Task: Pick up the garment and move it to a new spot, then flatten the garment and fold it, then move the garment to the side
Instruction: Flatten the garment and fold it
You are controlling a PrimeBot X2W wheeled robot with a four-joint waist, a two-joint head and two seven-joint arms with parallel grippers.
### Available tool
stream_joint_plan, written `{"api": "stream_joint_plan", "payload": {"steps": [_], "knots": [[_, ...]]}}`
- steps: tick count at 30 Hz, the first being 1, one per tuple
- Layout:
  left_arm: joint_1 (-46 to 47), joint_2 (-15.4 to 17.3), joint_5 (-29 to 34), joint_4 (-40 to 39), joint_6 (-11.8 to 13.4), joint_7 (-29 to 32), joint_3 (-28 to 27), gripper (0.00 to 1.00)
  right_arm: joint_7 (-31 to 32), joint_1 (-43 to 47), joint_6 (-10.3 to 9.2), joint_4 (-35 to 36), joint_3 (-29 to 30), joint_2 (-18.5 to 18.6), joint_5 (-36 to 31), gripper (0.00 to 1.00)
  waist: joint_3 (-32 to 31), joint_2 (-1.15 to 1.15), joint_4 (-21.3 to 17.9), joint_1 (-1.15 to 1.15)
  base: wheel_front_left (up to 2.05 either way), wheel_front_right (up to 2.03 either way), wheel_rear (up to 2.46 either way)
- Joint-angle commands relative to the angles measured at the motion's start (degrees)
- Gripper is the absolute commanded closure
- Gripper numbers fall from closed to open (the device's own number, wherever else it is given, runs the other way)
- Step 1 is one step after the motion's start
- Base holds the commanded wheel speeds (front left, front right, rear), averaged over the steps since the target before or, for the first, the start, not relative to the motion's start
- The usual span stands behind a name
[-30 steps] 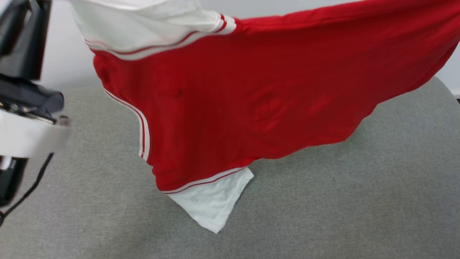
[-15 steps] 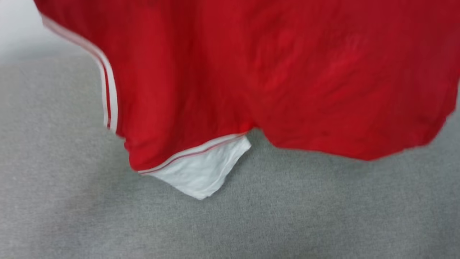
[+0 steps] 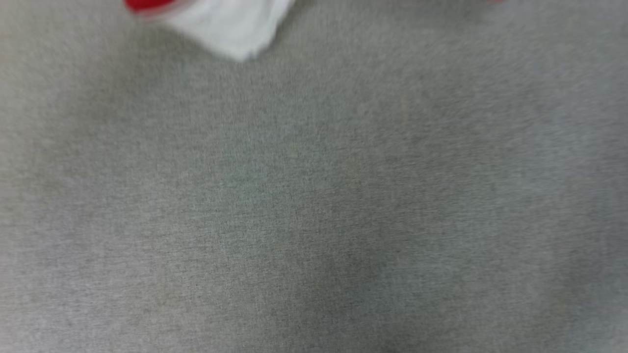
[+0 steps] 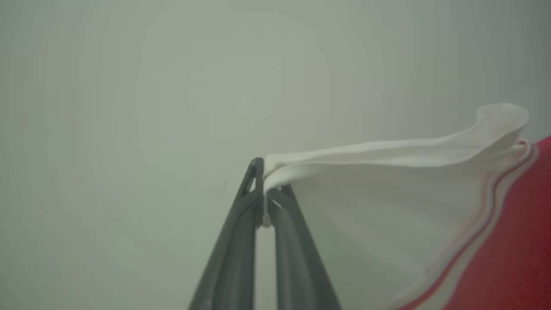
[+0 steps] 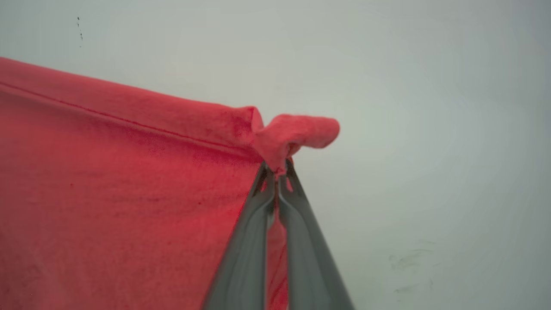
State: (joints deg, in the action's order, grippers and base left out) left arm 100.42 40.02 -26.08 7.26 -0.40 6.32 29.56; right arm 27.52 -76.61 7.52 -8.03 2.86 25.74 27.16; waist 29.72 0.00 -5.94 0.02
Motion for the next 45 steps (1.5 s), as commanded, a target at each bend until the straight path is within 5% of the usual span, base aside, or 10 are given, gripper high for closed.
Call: {"api": "stream_joint_plan", "payload": {"steps": [1,10,18,28,34,45], "knots": [[3.21,-1.22,1.01,3.35,-0.32,-1.79,0.17,1.0,-1.6,-2.8,-0.06,-2.4,-0.57,-0.41,-1.09,1.0,4.35,0.0,0.91,-0.02,0.0,0.0,0.0],[15.28,-8.01,4.69,23.8,-2.01,-12.23,1.85,1.0,-12.72,-15.35,-0.08,-18.84,-3.14,-1.12,-7.69,1.0,9.71,0.0,2.66,-0.02,0.0,0.0,0.0],[11.48,-10.74,3.42,33.56,-4.24,-17.55,3.69,1.0,-17.87,-13.24,-0.08,-26.33,-8.02,-0.9,-8.03,1.0,10.47,0.0,4.48,-0.02,0.0,0.0,0.0],[-14.46,-13.46,0.92,32.69,-5.72,-20.86,9.94,1.0,-22.91,1.78,-0.06,-30.31,-18.69,-0.56,-6.61,1.0,5.08,0.0,6.9,-0.02,0.0,0.0,0.0],[-34.59,-13.48,-1.48,27.14,-2.73,-21.32,11.83,1.0,-25.47,15.23,-0.06,-29.19,-22.73,-0.11,-4.08,1.0,-2.0,0.0,8.33,-0.02,0.0,0.0,0.0],[-64.56,-5.56,-5.49,13.18,3.04,-15.77,16.35,1.0,-25.11,38.52,-0.05,-24.08,-28.1,2.38,4.54,1.0,-15.8,0.0,10.5,-0.02,0.0,0.0,0.0]]}}
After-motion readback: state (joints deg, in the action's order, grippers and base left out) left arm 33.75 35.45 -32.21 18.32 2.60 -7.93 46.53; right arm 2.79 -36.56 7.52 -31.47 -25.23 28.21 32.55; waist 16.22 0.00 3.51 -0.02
